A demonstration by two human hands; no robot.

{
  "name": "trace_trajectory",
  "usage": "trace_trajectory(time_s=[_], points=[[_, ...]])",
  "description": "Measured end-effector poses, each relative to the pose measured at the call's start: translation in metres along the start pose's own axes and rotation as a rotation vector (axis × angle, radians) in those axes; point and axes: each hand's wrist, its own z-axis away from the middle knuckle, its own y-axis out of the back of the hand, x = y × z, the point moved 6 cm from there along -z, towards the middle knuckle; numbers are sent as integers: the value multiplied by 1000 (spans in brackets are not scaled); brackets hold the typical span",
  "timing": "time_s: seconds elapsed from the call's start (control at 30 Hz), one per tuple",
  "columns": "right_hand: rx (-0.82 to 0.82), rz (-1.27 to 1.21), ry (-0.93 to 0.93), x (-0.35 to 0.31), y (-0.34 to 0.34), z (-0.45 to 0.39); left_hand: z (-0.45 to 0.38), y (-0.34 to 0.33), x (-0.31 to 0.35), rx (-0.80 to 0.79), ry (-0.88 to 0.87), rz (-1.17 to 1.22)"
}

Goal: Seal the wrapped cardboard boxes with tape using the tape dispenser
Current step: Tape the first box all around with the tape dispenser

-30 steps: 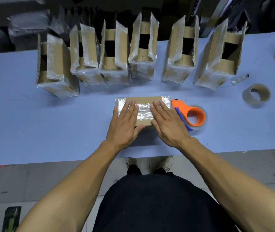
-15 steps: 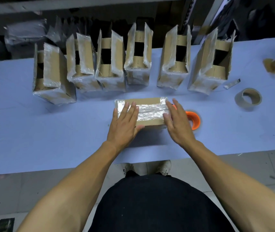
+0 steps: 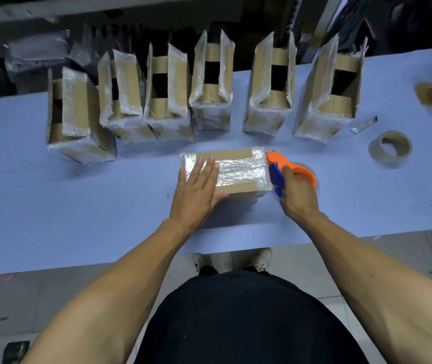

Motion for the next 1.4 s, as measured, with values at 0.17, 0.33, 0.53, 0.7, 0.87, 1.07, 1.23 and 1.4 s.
trace_trajectory(time_s=[0.17,0.33,0.53,0.7,0.87,1.07,1.23,1.4], points=[[228,-297,-160,13,47,-5,-2,9,4,12,-18,-11],[264,-251,-10,-12,77,-4,-2,4,1,-39,-16,34],[227,-90,278,-68,112,0,-6,12,1,-63,-35,54],[102,-181,468,-114,109,12,-10,32,-2,53,-117,157],[-28,-263,533,-128,87,10,-5,44,-29,67,43,904],[-83,-387,494,-118,84,0,7,55,-67,355,602,1383],[-74,-332,528,-125,84,-1,-6,55,-40,-53,606,1932],[-63,-288,550,-125,84,0,-7,53,-35,-39,646,1959]])
